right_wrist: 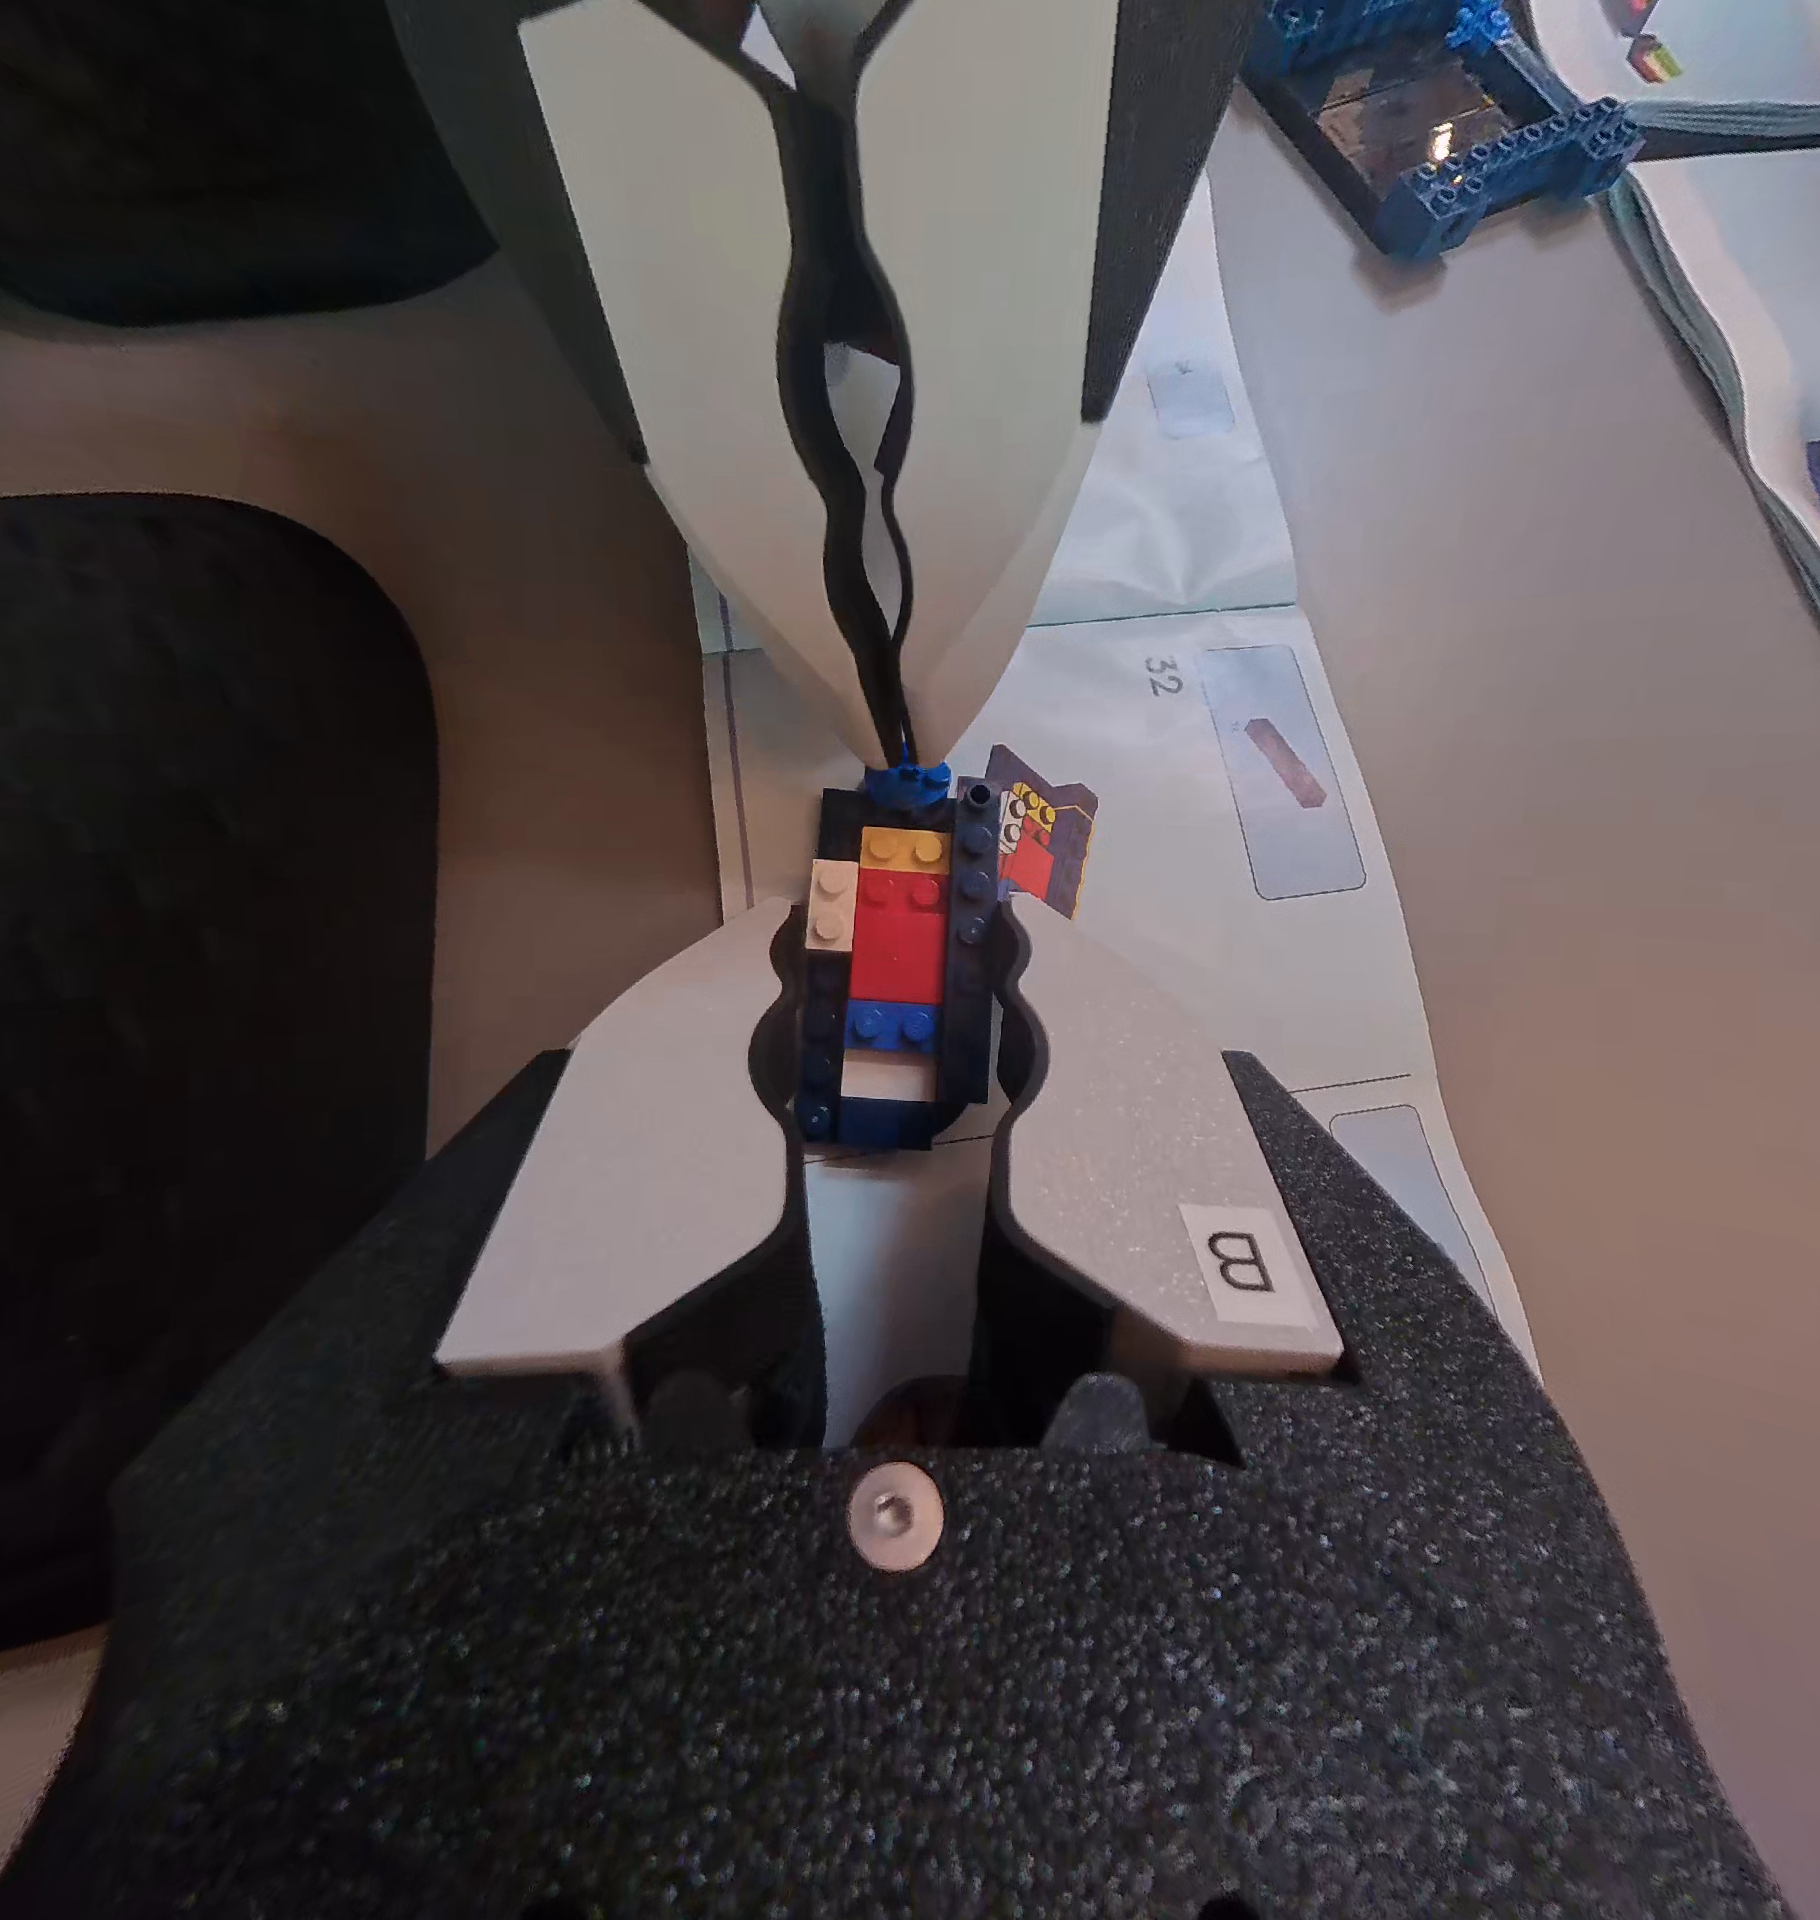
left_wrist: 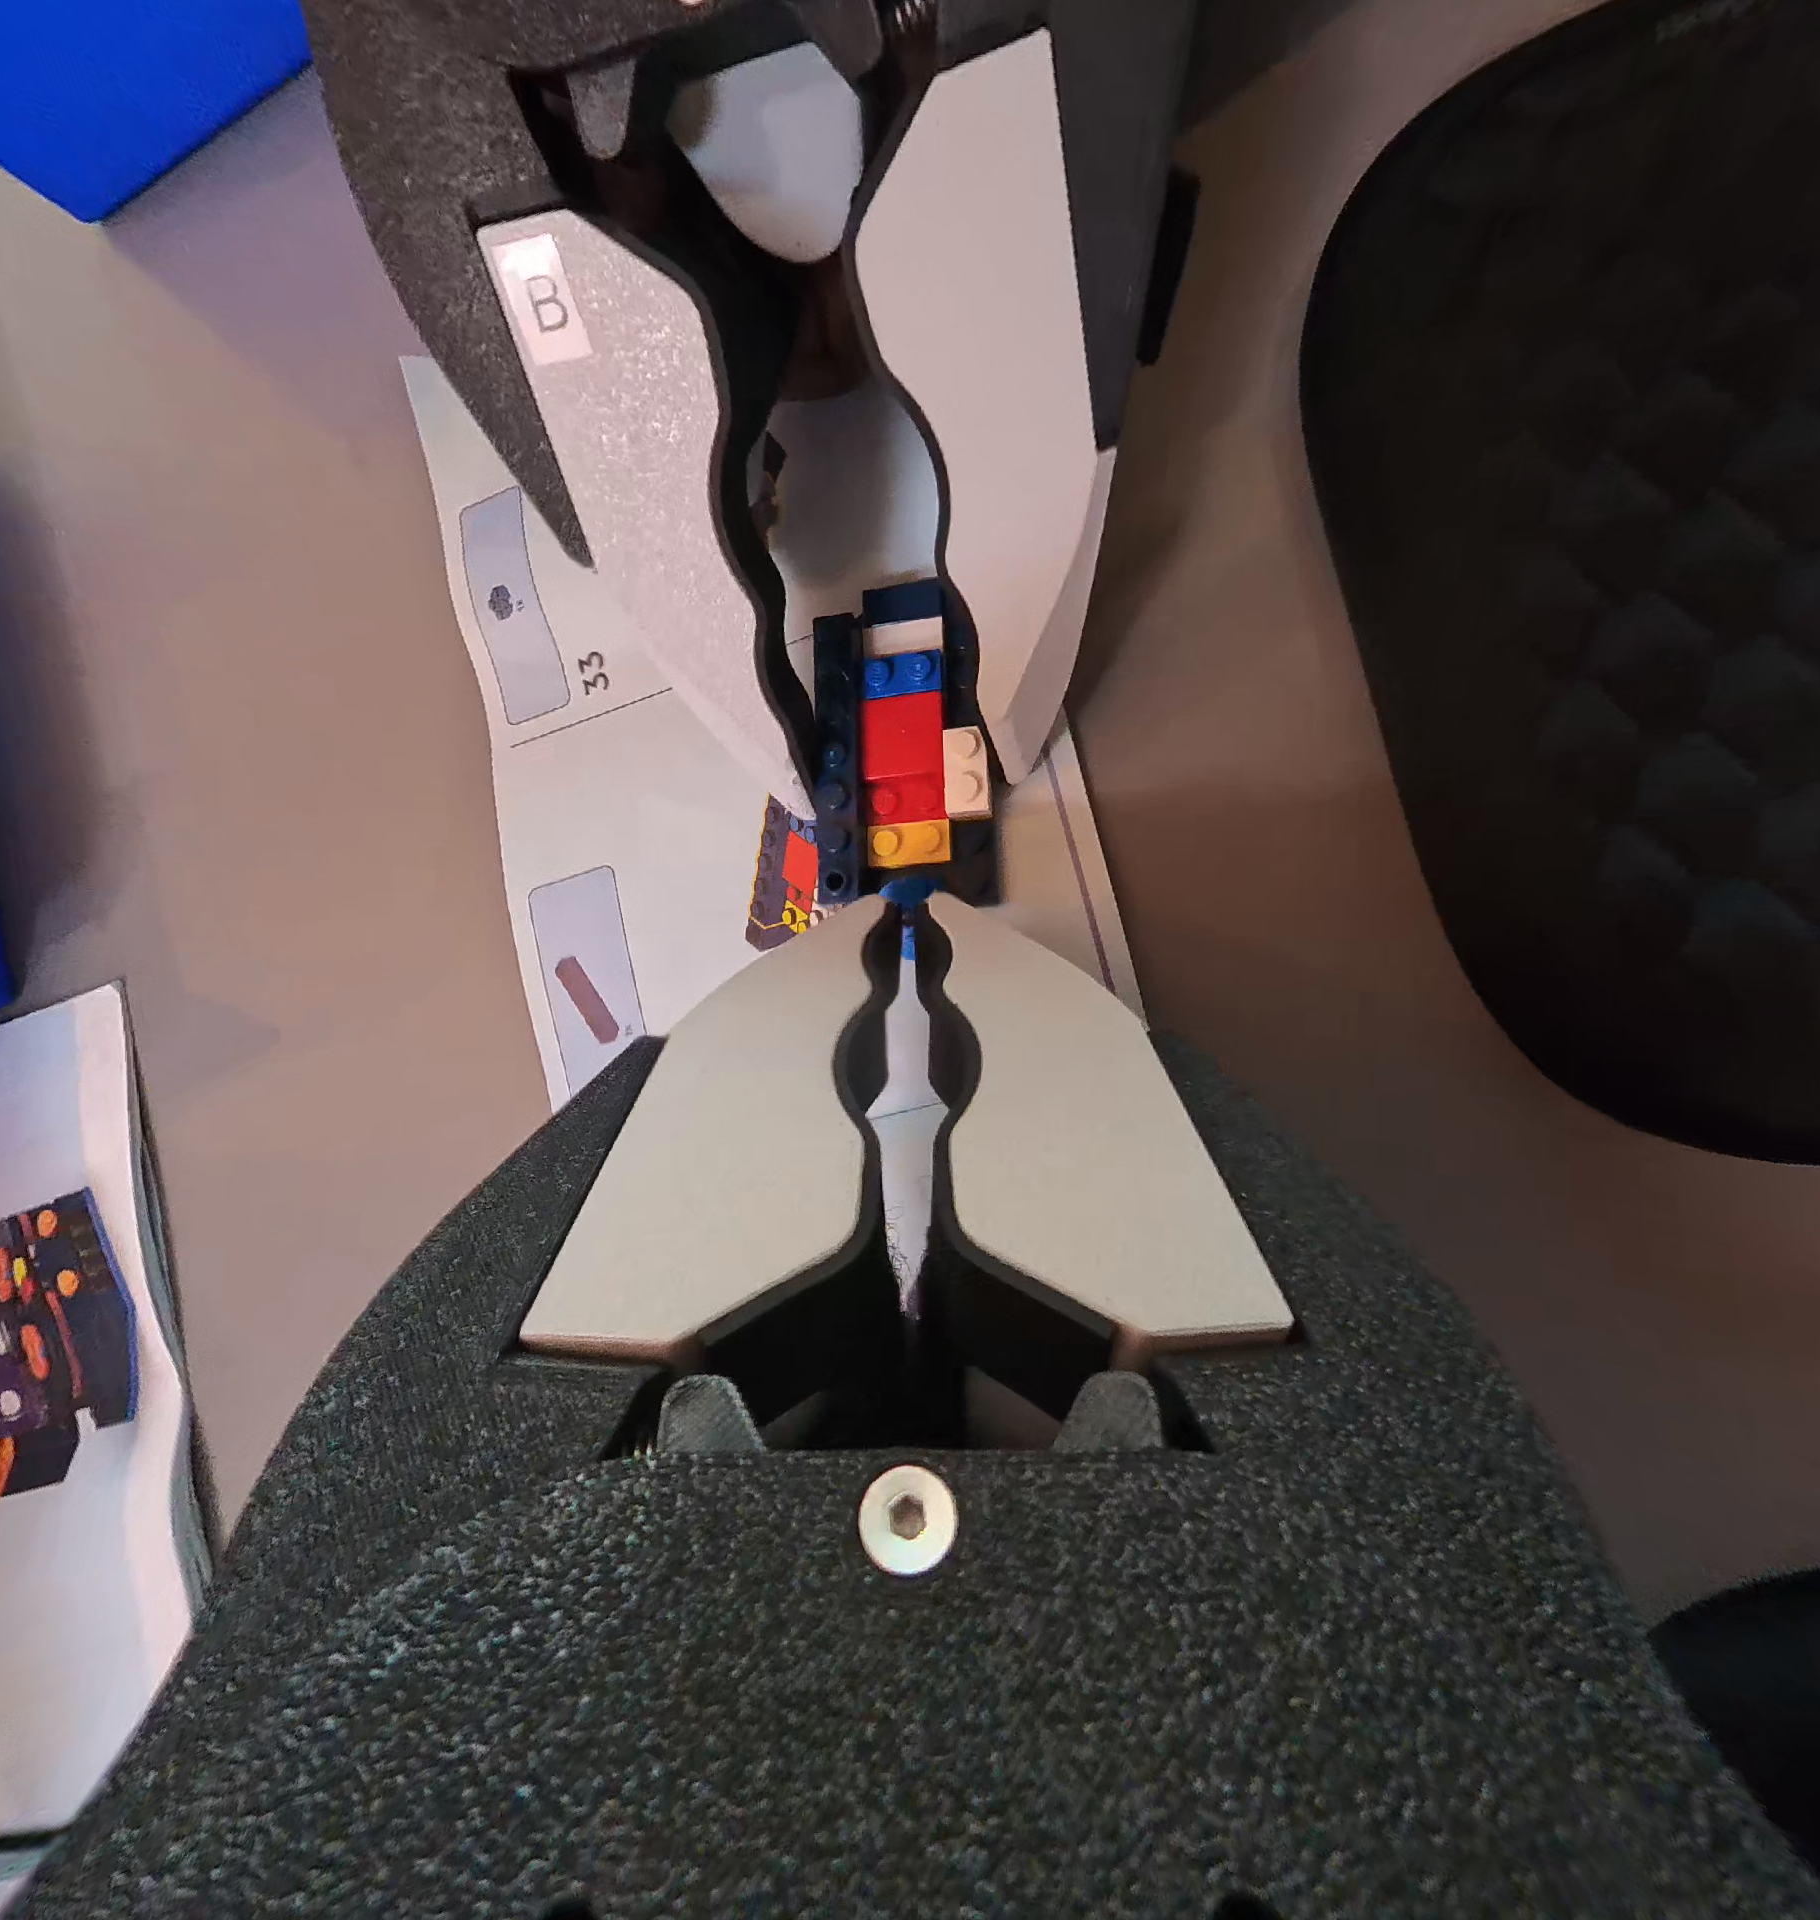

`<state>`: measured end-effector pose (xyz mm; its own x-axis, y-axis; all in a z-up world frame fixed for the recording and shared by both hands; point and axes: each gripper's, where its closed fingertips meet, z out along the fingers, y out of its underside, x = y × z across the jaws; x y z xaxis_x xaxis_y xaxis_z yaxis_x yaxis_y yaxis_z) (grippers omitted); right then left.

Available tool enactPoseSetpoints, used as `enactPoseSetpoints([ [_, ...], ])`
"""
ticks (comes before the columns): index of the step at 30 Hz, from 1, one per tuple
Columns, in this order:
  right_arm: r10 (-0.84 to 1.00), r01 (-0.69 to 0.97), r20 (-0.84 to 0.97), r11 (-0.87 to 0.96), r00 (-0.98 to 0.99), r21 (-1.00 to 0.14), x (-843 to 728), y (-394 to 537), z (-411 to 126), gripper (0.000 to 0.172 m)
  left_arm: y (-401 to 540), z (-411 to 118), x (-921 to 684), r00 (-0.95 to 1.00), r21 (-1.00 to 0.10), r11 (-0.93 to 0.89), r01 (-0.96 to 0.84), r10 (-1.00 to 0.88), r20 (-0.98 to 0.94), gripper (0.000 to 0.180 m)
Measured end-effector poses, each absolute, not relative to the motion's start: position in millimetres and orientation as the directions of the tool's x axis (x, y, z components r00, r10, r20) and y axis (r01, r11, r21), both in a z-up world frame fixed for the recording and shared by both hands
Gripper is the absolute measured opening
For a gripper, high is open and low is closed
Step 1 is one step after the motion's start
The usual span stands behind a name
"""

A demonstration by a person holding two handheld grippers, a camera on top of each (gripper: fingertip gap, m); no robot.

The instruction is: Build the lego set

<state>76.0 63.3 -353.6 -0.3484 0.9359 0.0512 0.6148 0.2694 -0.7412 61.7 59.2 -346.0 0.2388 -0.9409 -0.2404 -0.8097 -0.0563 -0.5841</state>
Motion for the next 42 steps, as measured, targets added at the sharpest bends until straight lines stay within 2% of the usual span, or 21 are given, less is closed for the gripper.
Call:
enactPoseSetpoints([
  [7, 0.933, 0.613, 0.046, 0.27, -0.356, -0.743, 74.7, 62.1, -354.5, 0.034, 57.5, -349.3, 67.7, 0.174, -0.567, 0.014, -0.824, -0.945, -0.275, 0.0],
  [17, 0.934, 0.615, 0.039, 0.265, -0.355, -0.743, 74.9, 62.1, -355.3, 0.034, 58.7, -349.9, 68.7, 0.197, -0.608, -0.008, -0.794, -0.95, -0.244, 0.0],
  [32, 0.936, 0.614, 0.025, 0.25, -0.35, -0.749, 75.0, 62.0, -356.0, 0.034, 59.3, -350.2, 67.8, 0.364, -0.666, -0.215, -0.714, -0.927, -0.091, 0.0],
  [42, 0.937, 0.612, 0.026, 0.248, -0.349, -0.751, 74.7, 61.9, -356.1, 0.034, 59.0, -350.6, 67.5, 0.414, -0.659, -0.326, -0.678, -0.91, 0.024, 0.0],
])
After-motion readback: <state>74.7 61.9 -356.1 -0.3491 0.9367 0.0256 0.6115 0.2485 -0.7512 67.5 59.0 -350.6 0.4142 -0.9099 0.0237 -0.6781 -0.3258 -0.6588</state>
